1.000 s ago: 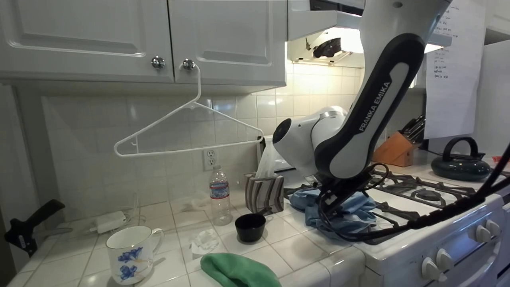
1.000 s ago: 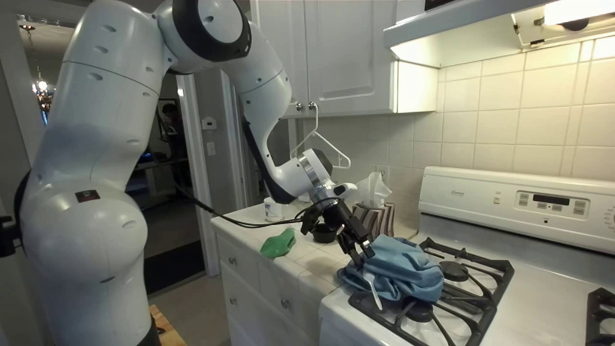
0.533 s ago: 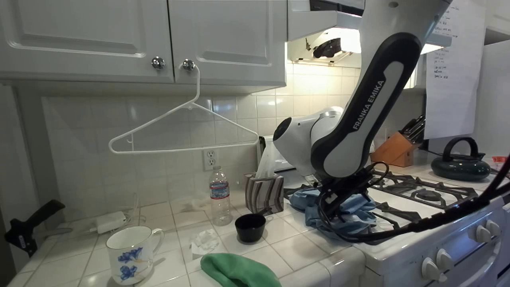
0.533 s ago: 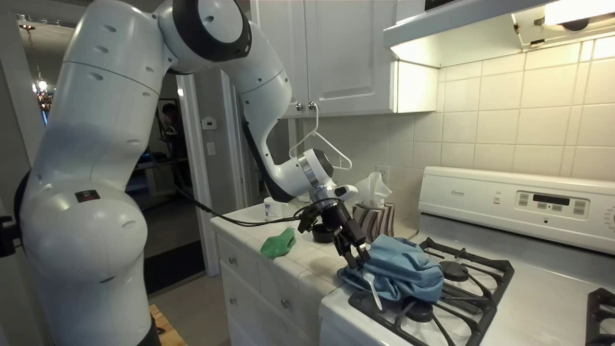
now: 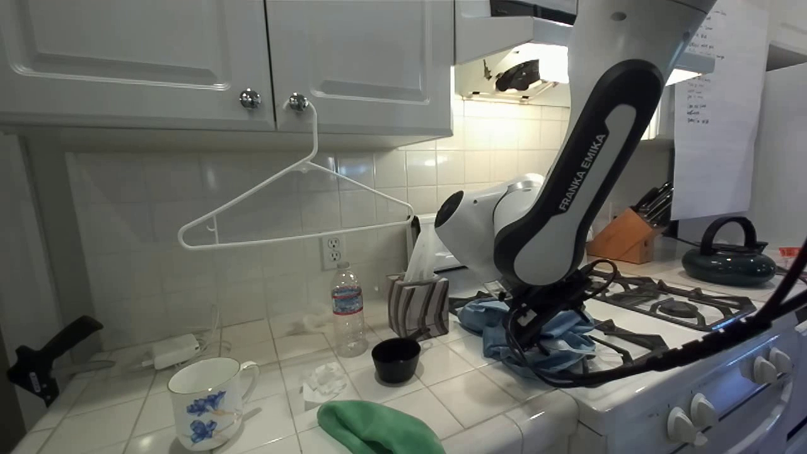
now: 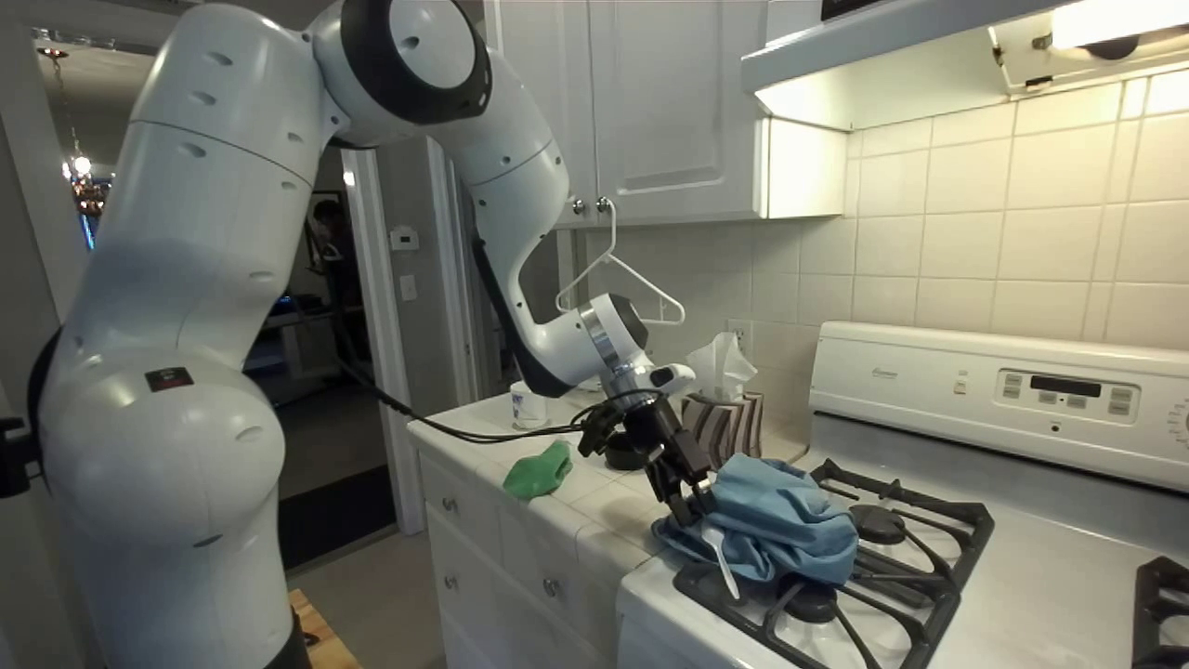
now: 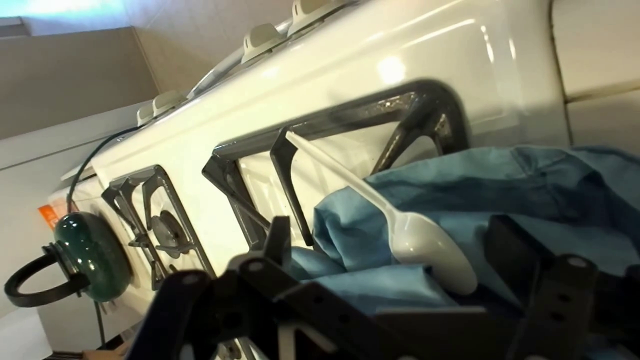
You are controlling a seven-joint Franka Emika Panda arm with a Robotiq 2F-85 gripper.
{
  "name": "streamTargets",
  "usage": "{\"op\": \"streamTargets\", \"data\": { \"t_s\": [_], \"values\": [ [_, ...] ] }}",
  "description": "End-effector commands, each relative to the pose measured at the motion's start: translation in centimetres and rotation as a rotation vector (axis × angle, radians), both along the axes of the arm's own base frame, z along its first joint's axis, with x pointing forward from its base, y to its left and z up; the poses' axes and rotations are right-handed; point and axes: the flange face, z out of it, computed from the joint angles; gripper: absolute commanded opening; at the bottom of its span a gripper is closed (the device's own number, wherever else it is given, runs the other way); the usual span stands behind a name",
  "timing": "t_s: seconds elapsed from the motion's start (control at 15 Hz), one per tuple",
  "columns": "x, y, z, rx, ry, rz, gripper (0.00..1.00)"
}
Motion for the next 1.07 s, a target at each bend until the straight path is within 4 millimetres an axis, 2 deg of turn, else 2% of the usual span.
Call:
{"op": "streamTargets", "data": {
  "t_s": [0.0,0.53,0.73,1.0],
  "values": [
    [0.8,-0.5,-0.7,0.002,-0.007,-0.009,1.0],
    [1.5,-2.2,-0.7,-0.049,-0.031,-0.058,1.0],
    [1.4,-1.9,-0.5,-0.02,-0.022,-0.054,1.0],
    [1.2,-1.0,0.7,0.012,-0.011,-0.035,1.0]
  ]
}}
